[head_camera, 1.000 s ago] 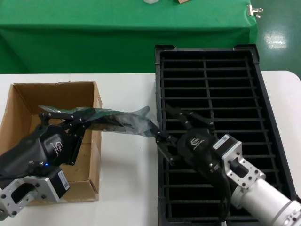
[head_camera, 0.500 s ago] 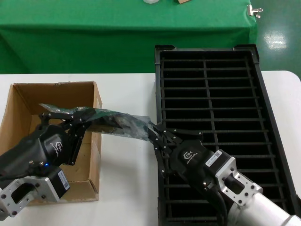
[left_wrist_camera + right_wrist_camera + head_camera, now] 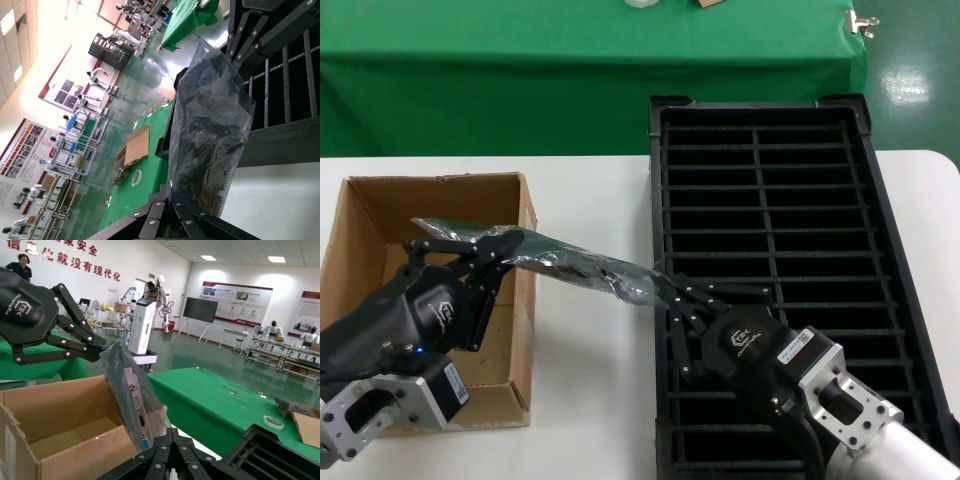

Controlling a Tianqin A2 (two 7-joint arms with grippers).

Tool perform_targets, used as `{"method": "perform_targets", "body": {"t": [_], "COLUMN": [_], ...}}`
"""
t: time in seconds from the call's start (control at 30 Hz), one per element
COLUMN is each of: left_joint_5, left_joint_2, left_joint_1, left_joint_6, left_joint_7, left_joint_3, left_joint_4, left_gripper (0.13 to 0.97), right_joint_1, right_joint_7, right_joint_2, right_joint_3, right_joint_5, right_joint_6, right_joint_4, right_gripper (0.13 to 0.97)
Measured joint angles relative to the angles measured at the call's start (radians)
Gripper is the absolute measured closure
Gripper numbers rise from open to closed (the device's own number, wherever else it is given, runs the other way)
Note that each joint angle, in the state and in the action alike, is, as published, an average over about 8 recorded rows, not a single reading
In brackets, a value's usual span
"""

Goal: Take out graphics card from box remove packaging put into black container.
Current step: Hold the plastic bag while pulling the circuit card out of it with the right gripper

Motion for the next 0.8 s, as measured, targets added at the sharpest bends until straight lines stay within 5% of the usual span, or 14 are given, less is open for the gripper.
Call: {"method": "perform_targets", "body": {"t": [0.8], "left_joint_5": [0.000], "left_joint_2": [0.000], "left_joint_1": [0.000], "left_joint_6": [0.000], "left_joint_7": [0.000], "left_joint_3": [0.000], "left_joint_4": [0.000], "left_gripper": [0.958], "right_joint_1": [-0.031], "right_joint_7": [0.016], "right_joint_2": [-0.015], "right_joint_3": [0.059], "right_joint_5": [-0.044], "right_joint_6": [-0.059], "right_joint_4": [0.036], "right_gripper": [0.916]}}
